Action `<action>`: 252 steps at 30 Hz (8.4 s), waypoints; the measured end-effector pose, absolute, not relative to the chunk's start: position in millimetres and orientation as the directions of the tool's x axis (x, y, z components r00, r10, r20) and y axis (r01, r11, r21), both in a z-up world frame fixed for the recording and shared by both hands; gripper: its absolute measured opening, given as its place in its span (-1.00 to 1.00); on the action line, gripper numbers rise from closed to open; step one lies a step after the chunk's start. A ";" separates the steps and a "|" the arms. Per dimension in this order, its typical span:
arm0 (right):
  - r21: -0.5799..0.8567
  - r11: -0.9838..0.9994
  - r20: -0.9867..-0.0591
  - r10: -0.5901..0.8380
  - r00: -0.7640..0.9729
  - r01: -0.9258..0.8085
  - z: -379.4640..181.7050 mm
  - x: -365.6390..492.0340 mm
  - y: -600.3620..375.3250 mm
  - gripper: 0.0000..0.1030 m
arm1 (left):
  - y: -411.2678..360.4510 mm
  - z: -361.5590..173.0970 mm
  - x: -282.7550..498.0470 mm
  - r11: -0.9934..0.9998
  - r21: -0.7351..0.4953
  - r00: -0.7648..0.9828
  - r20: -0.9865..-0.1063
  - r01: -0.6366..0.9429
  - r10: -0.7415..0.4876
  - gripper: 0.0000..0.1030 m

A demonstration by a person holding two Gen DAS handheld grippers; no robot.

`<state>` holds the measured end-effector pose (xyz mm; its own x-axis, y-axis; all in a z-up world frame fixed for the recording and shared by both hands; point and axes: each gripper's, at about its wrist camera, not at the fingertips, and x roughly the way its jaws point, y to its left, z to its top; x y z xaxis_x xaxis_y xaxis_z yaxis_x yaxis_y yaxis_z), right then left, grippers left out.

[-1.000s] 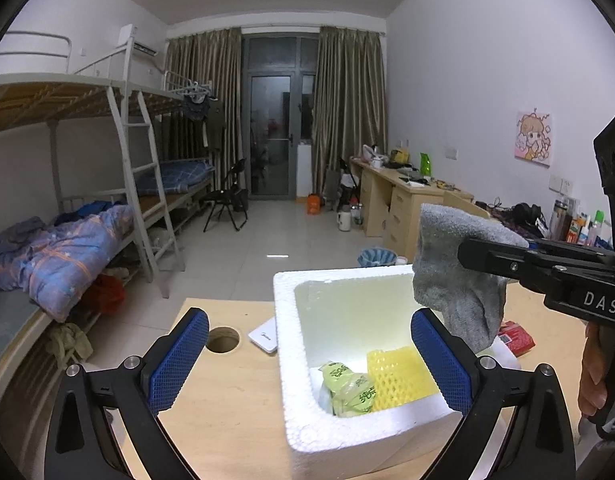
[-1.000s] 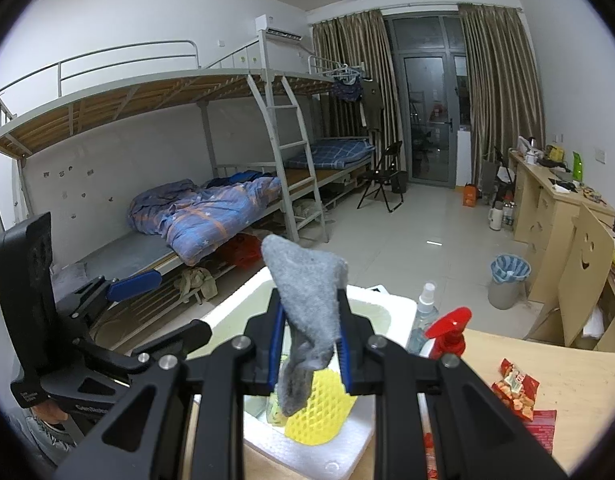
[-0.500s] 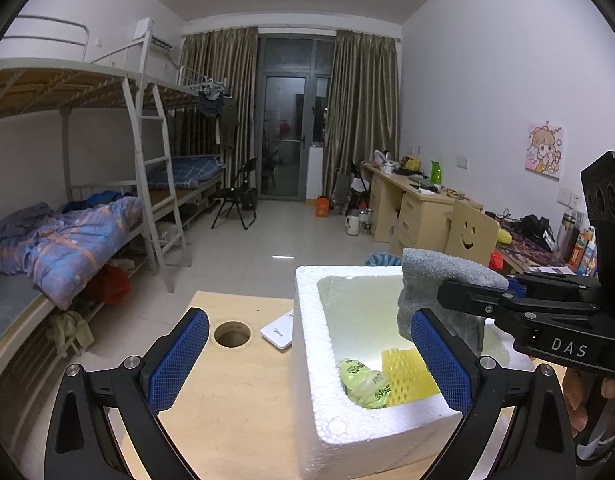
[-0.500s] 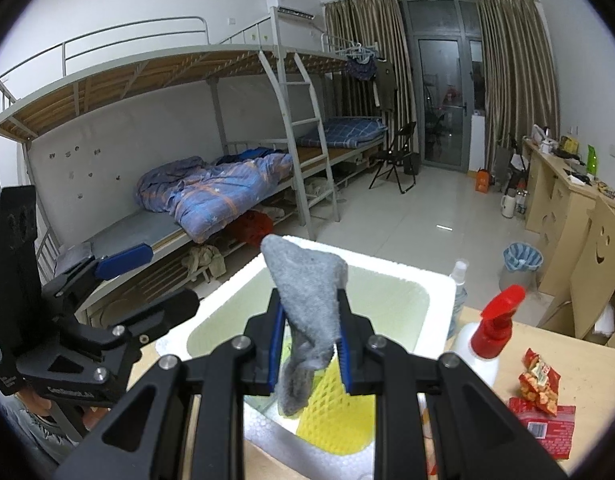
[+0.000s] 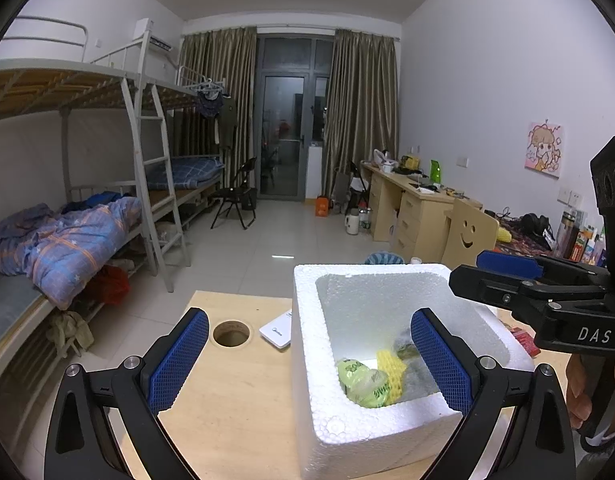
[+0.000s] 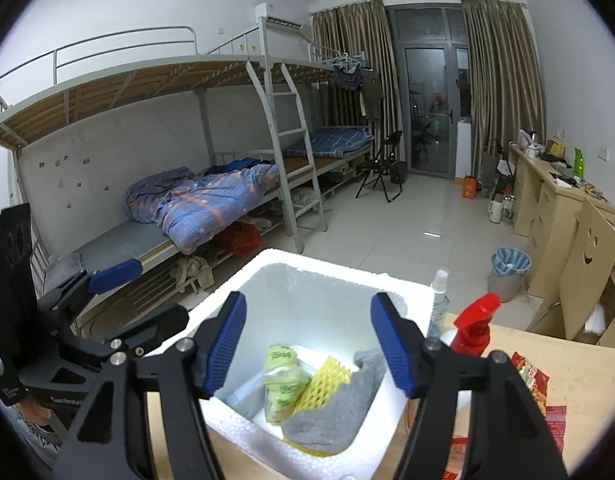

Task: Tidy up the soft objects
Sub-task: 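Withdraw both tools from the foam box back toward the table, then move left tool toward the white tissue sheet on the table, then close left tool on the white tissue sheet, then lift the white tissue sheet with left tool, then move right tool toward the white foam strip while left tool holds the tissue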

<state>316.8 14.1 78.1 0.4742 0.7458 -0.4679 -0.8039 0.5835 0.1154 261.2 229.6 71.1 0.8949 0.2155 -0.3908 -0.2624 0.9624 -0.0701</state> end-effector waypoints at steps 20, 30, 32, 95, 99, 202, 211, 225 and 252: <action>0.134 0.620 -0.414 0.744 0.525 -0.773 96.8 301.4 -11.8 0.50 | 219.5 77.5 257.3 0.972 -0.076 0.900 -0.400 -0.221 0.173 0.97; 0.079 0.670 -0.385 0.703 0.597 -0.738 113.1 262.8 -46.9 0.89 | 188.5 100.8 214.7 0.980 -0.055 0.921 -0.356 -0.191 0.159 0.99; 0.088 0.670 -0.365 0.711 0.602 -0.737 117.9 253.7 -56.4 0.91 | 180.4 107.1 204.2 0.982 -0.049 0.926 -0.346 -0.181 0.154 0.99; 0.124 0.816 -0.294 0.573 0.765 -0.564 30.2 149.6 -200.2 0.99 | 51.2 32.7 86.8 0.993 -0.107 0.965 -0.263 -0.048 0.018 0.99; 0.152 0.807 -0.317 0.586 0.745 -0.570 24.2 153.1 -202.8 0.99 | 47.4 21.5 93.9 0.993 -0.116 0.954 -0.299 -0.033 -0.004 0.99; 0.183 0.783 -0.699 0.529 0.481 -0.595 -60.2 214.6 -148.2 0.99 | 43.4 -64.9 244.3 0.990 -0.138 0.695 -0.709 0.036 -0.124 -0.83; 0.183 0.788 -0.672 0.536 0.510 -0.587 -55.4 212.0 -163.5 0.99 | 29.8 -77.1 256.6 0.995 -0.098 0.644 -0.760 0.020 -0.088 -0.14; 0.218 0.783 -0.657 0.559 0.506 -0.583 -60.5 211.9 -174.8 0.99 | 17.8 -91.6 269.1 1.000 -0.029 0.595 -0.803 0.005 -0.026 0.17; 0.161 0.827 -0.736 0.464 0.493 -0.539 -62.9 196.8 -132.9 0.99 | 62.4 -66.5 225.8 0.998 -0.057 0.702 -0.710 0.011 -0.048 -0.93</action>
<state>196.8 -132.9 -62.9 0.4931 0.4645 -0.7356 -0.5389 0.8269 0.1609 225.8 62.4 -66.5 0.7023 -0.0481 -0.7103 0.0111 0.9983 -0.0567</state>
